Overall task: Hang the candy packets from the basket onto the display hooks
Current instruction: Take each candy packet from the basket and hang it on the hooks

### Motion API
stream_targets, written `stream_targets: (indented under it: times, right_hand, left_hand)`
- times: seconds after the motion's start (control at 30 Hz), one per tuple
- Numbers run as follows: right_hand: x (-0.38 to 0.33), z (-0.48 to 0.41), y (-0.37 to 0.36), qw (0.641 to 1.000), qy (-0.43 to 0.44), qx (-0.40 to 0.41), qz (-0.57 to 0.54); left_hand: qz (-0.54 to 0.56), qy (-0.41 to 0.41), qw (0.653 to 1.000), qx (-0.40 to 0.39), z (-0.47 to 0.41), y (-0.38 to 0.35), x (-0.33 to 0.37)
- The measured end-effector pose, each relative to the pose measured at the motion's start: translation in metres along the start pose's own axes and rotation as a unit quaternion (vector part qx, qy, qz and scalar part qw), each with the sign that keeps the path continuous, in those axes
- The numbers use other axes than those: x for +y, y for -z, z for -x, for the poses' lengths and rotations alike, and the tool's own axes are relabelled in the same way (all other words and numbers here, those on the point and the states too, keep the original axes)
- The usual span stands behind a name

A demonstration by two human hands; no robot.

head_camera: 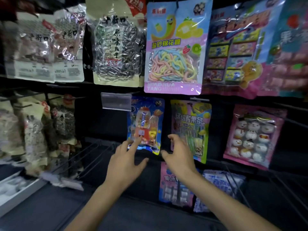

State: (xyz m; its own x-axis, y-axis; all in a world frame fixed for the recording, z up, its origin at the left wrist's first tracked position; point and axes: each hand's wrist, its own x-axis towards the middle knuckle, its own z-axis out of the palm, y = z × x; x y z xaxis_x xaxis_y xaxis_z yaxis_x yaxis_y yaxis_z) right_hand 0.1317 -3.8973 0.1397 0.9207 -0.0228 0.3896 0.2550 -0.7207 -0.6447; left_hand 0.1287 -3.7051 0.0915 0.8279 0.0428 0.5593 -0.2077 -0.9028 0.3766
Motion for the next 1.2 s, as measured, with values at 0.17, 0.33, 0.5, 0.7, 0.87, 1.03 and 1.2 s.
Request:
stream_targets:
  times: [0.17,0.33,0.5,0.7,0.87,1.03,1.2]
  right_hand:
    - [0.003,0.067,0.065,0.989,0.107,-0.070,0.074]
    - [0.022,0.132,0.125,0.978,0.115,-0.127,0.118]
    - [0.064,0.197,0.169,0.967,0.112,-0.167,0.158]
    - [0.131,0.281,0.184,0.947,0.063,-0.268,0.166]
    - [0.187,0.333,0.165,0.940,0.005,-0.312,0.136]
    - [0.224,0.364,0.133,0.922,-0.008,-0.334,0.194]
    - [0.242,0.388,0.110,0.889,0.051,-0.373,0.260]
  left_hand:
    - [0.012,-0.052,0.999,0.001,0.054,0.030,0.047]
    - [-0.009,-0.115,0.992,-0.043,0.108,0.041,0.081]
    - [-0.021,-0.194,0.976,-0.095,0.163,0.033,0.107]
    - [-0.005,-0.240,0.951,-0.195,0.241,-0.008,0.125]
    - [-0.027,-0.246,0.928,-0.278,0.284,-0.056,0.122]
    - [-0.076,-0.205,0.893,-0.394,0.319,-0.095,0.122]
    - [-0.108,-0.125,0.861,-0.481,0.336,-0.109,0.119]
